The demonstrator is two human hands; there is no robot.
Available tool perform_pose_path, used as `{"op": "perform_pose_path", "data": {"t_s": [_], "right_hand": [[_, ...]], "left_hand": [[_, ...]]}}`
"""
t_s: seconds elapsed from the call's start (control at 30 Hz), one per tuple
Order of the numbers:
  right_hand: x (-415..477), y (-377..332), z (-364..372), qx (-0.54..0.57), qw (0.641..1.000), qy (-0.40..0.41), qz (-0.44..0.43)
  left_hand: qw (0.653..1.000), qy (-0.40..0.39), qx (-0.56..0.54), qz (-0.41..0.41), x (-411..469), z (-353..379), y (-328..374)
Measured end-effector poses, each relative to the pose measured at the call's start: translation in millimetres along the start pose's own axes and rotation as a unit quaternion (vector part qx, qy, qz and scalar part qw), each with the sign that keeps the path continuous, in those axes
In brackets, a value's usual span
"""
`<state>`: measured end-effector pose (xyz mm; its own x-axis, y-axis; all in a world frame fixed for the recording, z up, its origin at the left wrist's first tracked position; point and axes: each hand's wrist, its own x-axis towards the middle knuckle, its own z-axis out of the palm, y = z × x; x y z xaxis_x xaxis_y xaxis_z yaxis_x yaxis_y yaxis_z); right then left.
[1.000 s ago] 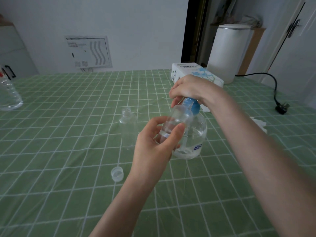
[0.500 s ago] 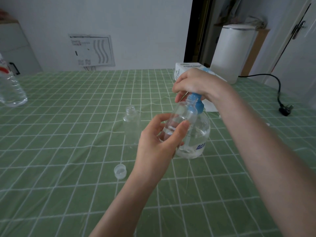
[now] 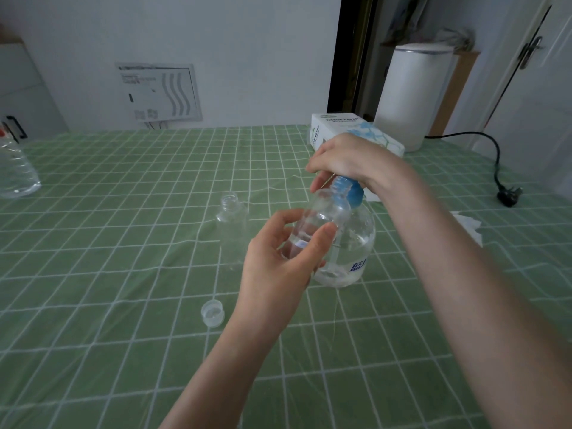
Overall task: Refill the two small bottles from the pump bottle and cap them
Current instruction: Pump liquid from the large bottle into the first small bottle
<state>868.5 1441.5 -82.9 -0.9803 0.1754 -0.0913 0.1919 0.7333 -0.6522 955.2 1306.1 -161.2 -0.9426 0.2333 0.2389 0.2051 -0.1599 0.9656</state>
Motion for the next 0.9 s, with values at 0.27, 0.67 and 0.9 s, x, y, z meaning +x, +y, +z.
{"op": "perform_pose_path", "data": {"t_s": [0.27,0.67,0.9], "right_hand": [[-2.2,-7.3,-7.6,0.000,1.000,0.001,-0.016],[-6.0,-3.1,1.5,0.019,0.999,-0.030,-0.013],[-6.0,-4.0,-4.1,0.043,0.999,-0.004,-0.030]], "left_hand": [[1.000,0.000,-0.007,0.010,0.6,1.0,2.6],[1.000,0.003,0.011,-0.007,-1.5,0.0,0.0],[1.000,-0.001,0.010,-0.007,-2.5,2.4,3.3]]}}
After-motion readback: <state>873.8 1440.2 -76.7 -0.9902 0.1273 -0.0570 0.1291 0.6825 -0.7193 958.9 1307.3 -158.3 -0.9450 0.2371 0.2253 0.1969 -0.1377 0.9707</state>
